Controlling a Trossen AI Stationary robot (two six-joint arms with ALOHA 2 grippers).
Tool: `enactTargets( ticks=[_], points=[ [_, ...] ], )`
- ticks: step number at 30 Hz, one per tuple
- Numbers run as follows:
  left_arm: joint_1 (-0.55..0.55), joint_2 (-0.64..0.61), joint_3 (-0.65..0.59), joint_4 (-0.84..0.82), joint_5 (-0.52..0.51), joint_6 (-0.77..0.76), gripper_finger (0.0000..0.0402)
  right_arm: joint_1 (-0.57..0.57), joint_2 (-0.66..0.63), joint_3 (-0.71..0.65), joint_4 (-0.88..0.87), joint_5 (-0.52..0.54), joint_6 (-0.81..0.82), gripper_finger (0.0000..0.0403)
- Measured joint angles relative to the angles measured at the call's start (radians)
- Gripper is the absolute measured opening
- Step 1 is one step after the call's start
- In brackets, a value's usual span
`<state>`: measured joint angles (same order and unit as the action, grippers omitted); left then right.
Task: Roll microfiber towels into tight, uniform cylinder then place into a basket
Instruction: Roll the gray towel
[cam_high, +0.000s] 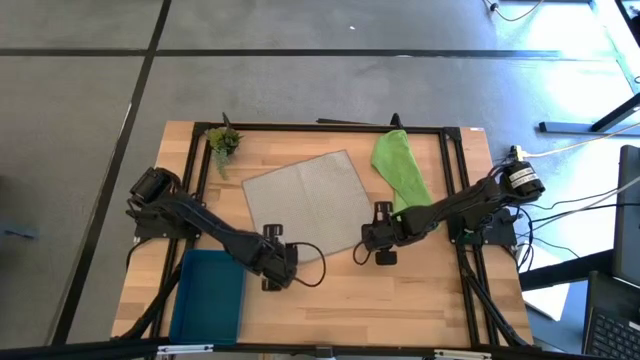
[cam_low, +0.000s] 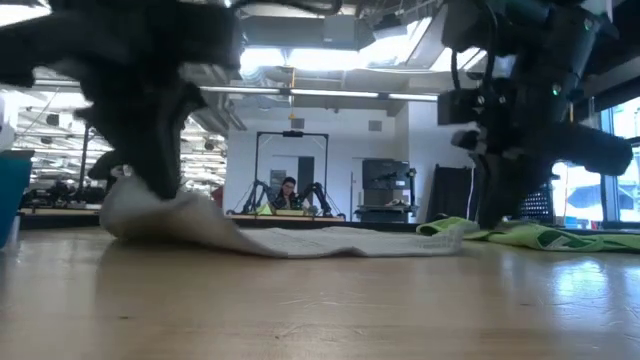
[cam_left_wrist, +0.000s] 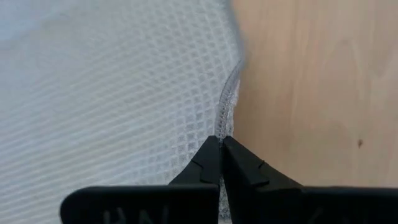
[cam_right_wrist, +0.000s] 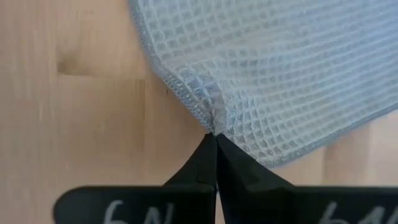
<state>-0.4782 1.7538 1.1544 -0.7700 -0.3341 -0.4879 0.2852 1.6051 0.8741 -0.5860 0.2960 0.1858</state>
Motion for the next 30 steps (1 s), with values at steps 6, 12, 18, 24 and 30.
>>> enactTargets(
  ticks=[6, 12, 18, 24, 30],
  points=[
    [0.0, 0.0, 0.12, -0.215, -0.078, -0.076, 0.0, -0.011, -0.001, 0.092, -0.129, 0.142, -0.012, 0.0002],
    [0.006, -0.001, 0.182, -0.364, -0.13, -0.199, 0.0, -0.068, -0.003, 0.146, -0.182, 0.225, -0.015, 0.0001],
    [0.028, 0.002, 0.183, -0.451, -0.157, -0.352, 0.0, -0.159, -0.003, 0.147, -0.144, 0.281, -0.04, 0.0001],
    [0.06, 0.005, 0.166, -0.539, -0.202, -0.531, 0.0, -0.263, -0.003, 0.133, -0.005, 0.313, -0.133, 0.0001],
    [0.095, 0.005, 0.075, -0.539, -0.206, -0.582, 0.0, -0.363, -0.003, 0.1, 0.165, 0.308, -0.257, 0.0]
  ],
)
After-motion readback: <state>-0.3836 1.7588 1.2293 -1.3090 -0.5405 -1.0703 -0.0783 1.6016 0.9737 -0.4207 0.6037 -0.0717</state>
